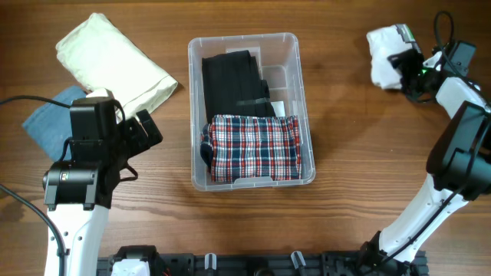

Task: Pack container
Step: 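Grasp the white printed T-shirt with the right gripper, then lower the white T-shirt into the bin's right side and release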

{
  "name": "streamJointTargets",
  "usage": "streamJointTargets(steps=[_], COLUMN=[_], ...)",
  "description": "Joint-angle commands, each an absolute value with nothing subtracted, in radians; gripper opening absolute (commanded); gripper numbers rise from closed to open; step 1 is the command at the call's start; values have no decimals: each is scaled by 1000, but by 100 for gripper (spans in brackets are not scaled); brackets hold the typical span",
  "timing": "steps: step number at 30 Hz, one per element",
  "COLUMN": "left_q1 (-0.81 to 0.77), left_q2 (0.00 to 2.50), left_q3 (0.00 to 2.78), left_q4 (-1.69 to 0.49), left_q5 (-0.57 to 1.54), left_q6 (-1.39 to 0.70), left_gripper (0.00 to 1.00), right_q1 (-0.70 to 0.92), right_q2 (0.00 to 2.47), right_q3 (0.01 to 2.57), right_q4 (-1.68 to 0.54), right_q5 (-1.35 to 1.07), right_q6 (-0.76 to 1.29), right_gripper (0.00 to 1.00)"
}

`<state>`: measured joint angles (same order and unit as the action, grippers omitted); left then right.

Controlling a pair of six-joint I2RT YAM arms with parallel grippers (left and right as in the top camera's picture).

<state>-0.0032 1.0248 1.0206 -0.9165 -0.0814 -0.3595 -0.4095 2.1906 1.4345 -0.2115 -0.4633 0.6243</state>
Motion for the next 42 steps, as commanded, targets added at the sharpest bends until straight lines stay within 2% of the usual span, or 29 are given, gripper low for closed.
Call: streamJointTargets(steps=[1, 4, 7, 9, 13, 17, 22, 25, 35, 42], left_q1=[5, 5, 5, 5, 5, 5, 5, 5, 5, 5], left_q2=[1028, 1028, 1028, 1028, 1028, 1028, 1028, 1028, 1028, 1028], left_q3=[1038, 1038, 1038, 1038, 1038, 1038, 1038, 1038, 1038, 1038], left_q4=[-914, -915, -919, -919, -919, -919, -918, -919, -919, -920], left_q5=[-95, -95, -95, -95, -95, -95, -95, -95, -95, -95], left_q6=[-347, -347, -347, -347, -347, -347, -347, -347, -347, -347], left_gripper=[100, 100, 100, 100, 100, 100, 100, 100, 100, 100], right_q1=[-405, -405, -381, -323, -165, 88, 323, 398, 458, 487], right_q2=[2222, 2186, 2021, 1826, 1550, 1407, 1485, 1549, 1568, 1569], right_q3=[1431, 1431, 1431, 1431, 1432, 1432, 1431, 1431, 1374, 1262], right_q4=[-203, -206, -253, -308, -392, -511, -669, -652, -493, -328], right_q5=[-528, -616, -626, -590, -591, -583, -480, -344, -116, -47], right_q6=[643, 575, 426, 268, 108, 52, 68, 240, 636, 662], right_gripper=[4, 4, 4, 4, 4, 4, 4, 4, 4, 4])
